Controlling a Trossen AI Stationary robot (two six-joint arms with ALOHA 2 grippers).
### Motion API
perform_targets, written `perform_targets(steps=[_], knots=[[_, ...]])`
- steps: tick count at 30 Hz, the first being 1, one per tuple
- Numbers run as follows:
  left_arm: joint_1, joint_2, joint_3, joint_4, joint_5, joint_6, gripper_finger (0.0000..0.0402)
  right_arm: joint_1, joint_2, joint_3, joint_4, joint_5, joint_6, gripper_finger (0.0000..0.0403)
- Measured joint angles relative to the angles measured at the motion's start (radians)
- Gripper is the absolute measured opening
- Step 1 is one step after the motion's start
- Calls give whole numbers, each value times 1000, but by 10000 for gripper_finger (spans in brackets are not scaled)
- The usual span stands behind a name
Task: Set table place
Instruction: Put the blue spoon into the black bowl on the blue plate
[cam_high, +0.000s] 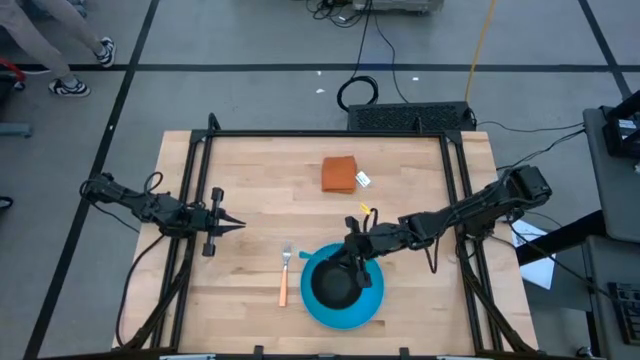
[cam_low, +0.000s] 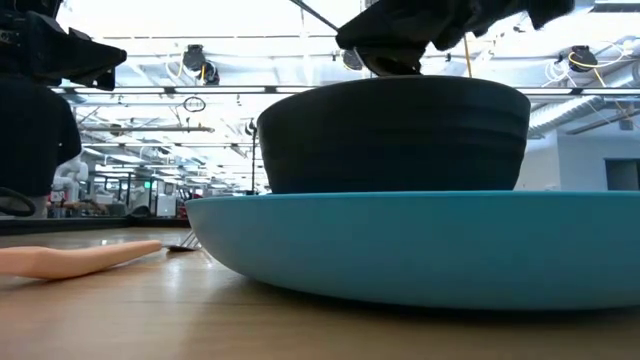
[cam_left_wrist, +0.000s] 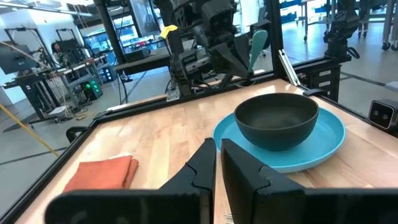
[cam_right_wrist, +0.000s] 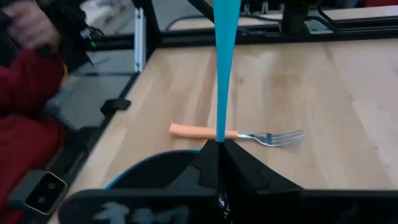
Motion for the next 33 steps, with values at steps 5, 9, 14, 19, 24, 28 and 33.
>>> perform_targets(steps=[5, 9, 14, 19, 24, 28, 33], knots=[[0, 0, 0, 0, 0, -2, 31, 11, 0, -66, 84, 0, 37, 0], [0, 0, 0, 0, 0, -10, 31, 26, 13, -85, 111, 3, 55, 0], [0, 0, 0, 0, 0, -10, 31, 46, 85, -85, 192, 0, 63, 0], [0, 0, 0, 2, 0, -10, 31, 46, 159, -75, 205, 0, 97, 0], [0, 0, 0, 0, 0, -10, 31, 46, 190, -68, 218, 0, 129, 0], [0, 0, 0, -1, 0, -10, 31, 46, 205, -68, 226, 0, 161, 0], [0, 0, 0, -1, 0, -10, 31, 46, 226, -67, 233, 0, 182, 0]])
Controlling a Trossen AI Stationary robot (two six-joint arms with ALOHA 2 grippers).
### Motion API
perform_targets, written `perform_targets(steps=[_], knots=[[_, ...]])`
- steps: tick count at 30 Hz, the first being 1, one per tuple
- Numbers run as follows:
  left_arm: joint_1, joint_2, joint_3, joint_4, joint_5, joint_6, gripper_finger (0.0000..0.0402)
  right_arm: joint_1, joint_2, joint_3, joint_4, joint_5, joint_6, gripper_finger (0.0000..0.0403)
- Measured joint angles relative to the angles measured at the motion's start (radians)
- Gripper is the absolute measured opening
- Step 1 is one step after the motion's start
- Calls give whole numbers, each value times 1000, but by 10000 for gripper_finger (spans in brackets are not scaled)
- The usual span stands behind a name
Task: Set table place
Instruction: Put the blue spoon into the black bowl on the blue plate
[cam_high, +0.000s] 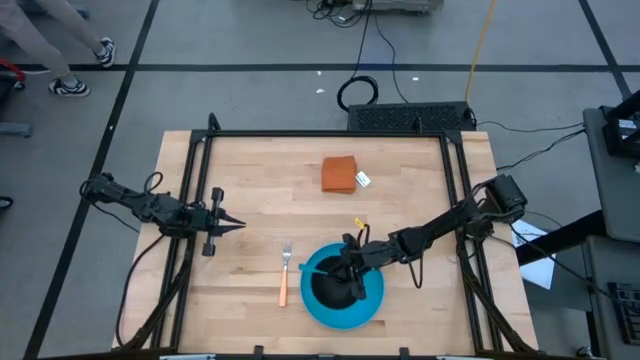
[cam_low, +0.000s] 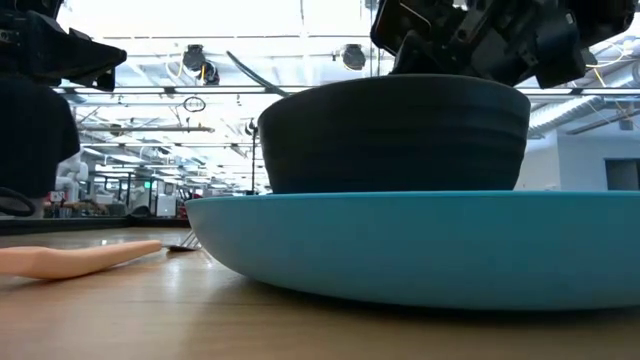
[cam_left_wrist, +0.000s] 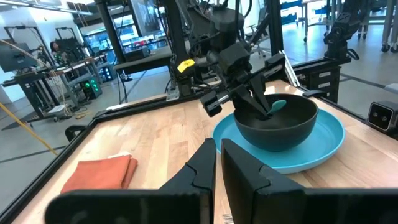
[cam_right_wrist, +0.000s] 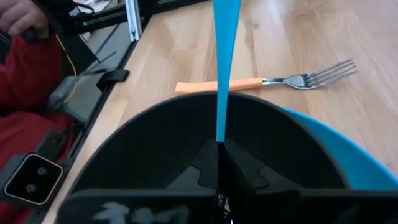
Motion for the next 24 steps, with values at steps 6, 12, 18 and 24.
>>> perform_targets(steps=[6, 12, 18, 24], knots=[[0, 0, 0, 0, 0, 0, 31, 0, 0, 0, -31, 0, -24, 0], [0, 0, 0, 0, 0, 1, 31, 0, 0, 0, -77, -3, -53, 0], [0, 0, 0, 0, 0, 1, 31, 2, 0, 0, -93, -4, -78, 0], [0, 0, 0, 1, 0, 1, 31, 3, 0, 1, -129, -5, -102, 0]])
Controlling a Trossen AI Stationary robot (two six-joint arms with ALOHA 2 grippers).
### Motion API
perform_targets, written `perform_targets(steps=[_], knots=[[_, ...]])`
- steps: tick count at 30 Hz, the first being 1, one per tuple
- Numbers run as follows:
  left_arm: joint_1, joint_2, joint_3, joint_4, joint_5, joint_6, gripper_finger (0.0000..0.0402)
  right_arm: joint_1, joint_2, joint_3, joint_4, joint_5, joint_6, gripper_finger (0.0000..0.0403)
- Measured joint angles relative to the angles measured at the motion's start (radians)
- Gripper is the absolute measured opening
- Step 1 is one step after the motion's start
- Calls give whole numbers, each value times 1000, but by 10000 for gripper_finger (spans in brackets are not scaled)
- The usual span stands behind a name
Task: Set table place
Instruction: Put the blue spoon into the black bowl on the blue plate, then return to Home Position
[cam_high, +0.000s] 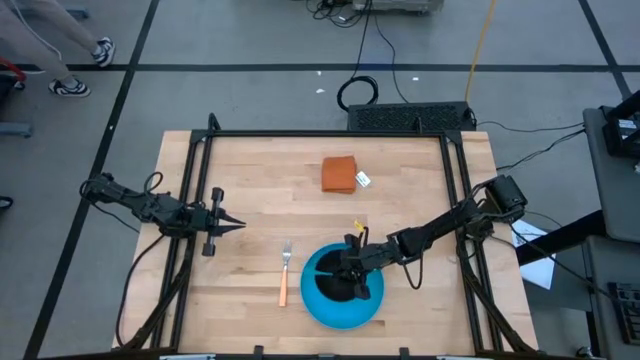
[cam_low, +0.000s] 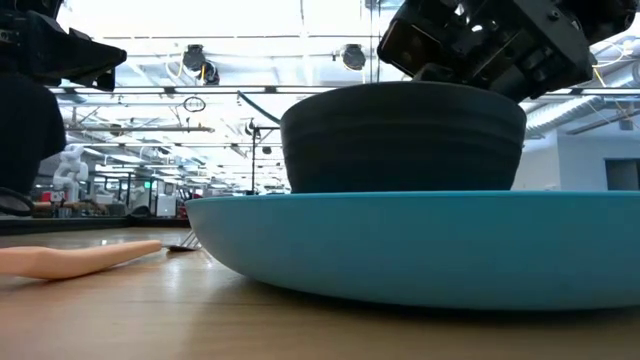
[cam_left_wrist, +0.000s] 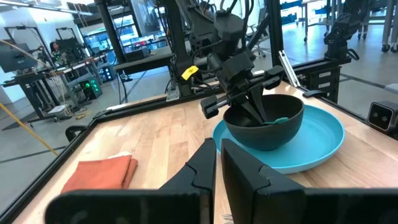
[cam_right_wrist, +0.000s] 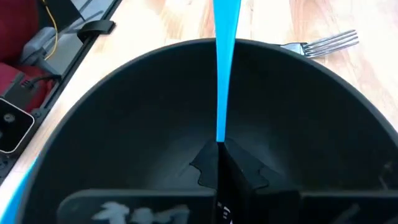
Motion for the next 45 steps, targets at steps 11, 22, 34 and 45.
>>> perform_targets(steps=[11, 22, 34, 45], knots=[[0, 0, 0, 0, 0, 0, 31, 0, 0, 0, -8, 0, -37, 0], [0, 0, 0, 0, 0, 0, 31, 1, 0, 0, -9, 0, -55, 18], [0, 0, 0, 0, 0, 6, 31, 1, 0, 0, 11, 0, -59, 24], [0, 0, 0, 0, 0, 9, 31, 14, 0, 0, 7, -4, -50, 25]])
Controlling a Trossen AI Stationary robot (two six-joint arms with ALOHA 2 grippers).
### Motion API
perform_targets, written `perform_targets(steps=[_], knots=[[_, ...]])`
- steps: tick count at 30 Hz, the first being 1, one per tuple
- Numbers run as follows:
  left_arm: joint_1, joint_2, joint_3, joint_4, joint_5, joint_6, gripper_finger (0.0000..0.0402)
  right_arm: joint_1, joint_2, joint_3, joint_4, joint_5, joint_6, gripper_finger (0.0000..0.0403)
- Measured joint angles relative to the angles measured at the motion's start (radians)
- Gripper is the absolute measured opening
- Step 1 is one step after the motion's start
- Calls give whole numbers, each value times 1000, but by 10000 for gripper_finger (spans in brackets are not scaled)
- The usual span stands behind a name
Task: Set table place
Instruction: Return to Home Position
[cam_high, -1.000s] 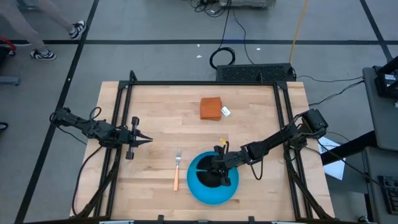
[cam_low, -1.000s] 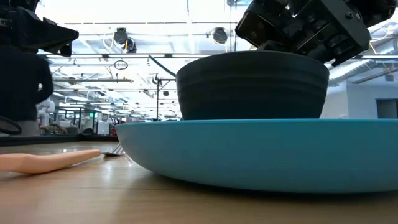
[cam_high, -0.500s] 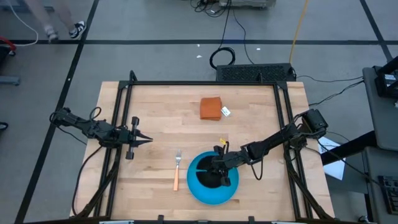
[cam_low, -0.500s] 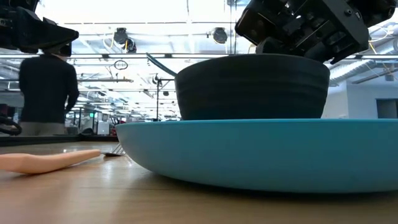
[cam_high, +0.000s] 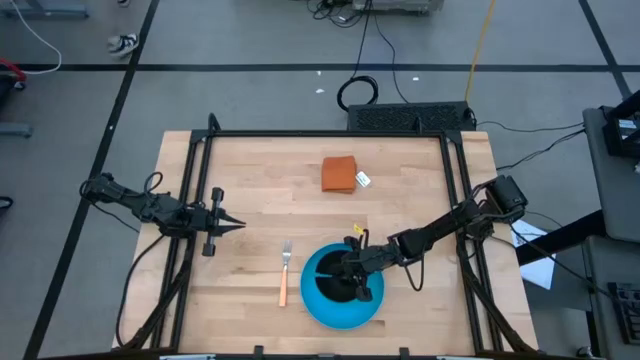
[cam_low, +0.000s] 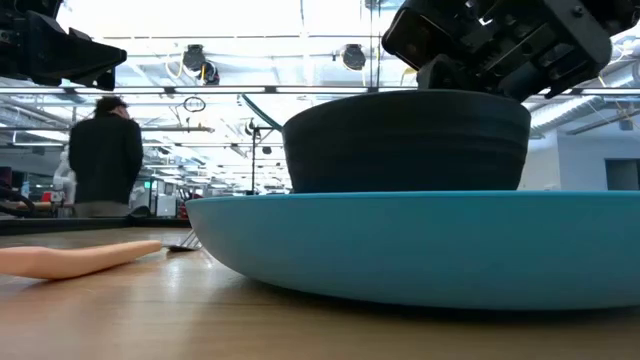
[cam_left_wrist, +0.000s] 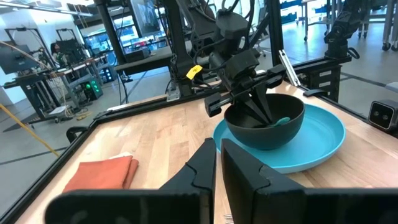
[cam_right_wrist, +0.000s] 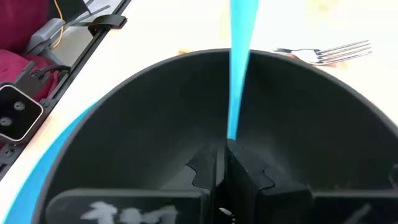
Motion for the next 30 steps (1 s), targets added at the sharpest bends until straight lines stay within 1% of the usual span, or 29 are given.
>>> perform_targets(steps=[5, 8, 16, 20, 24, 30], knots=[[0, 0, 0, 0, 0, 0, 31, 0, 0, 0, -8, 0, 2, 26], [0, 0, 0, 0, 0, 0, 31, 0, 0, 0, -8, 0, 2, 37], [0, 0, 0, 0, 0, -1, 31, 0, -2, 0, 18, 0, 2, 118], [0, 0, 0, 0, 0, -1, 31, 0, -6, 9, 10, 0, 2, 146], [0, 0, 0, 0, 0, -2, 31, -2, -41, 10, -33, 6, -2, 157], [0, 0, 0, -1, 0, -3, 31, -2, -132, 10, -102, 11, -35, 157]])
